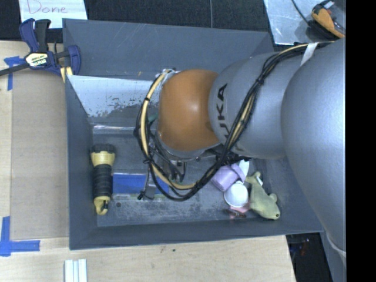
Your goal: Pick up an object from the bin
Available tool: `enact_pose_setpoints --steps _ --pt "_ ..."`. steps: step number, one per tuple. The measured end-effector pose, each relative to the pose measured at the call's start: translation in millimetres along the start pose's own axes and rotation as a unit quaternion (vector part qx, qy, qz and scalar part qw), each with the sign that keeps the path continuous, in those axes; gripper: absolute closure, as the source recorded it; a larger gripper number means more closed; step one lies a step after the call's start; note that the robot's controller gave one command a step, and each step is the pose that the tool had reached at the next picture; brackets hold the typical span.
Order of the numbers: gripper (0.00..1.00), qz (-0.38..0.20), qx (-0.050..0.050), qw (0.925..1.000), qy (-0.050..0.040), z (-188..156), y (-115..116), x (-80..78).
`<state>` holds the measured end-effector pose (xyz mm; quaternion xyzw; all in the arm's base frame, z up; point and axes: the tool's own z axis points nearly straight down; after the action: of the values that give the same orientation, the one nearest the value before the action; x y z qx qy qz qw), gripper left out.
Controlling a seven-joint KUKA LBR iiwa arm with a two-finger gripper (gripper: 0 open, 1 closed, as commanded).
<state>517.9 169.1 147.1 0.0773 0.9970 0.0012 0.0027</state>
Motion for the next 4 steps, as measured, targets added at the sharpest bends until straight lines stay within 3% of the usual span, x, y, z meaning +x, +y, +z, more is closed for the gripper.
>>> enact_pose_setpoints --steps 1,2,3,4 --pt "0.00 -0.029 0.001 0.9996 0.0010 20 8 12.5" --pt "0.00 0.045 -0.001 0.9990 -0.0014 11 4 3.0" --pt "0.00 0.016 0.000 0.9999 -0.0009 77 2 8.3" --pt "1.00 0.098 -0.004 0.9952 -0.0059 75 0 12.5"
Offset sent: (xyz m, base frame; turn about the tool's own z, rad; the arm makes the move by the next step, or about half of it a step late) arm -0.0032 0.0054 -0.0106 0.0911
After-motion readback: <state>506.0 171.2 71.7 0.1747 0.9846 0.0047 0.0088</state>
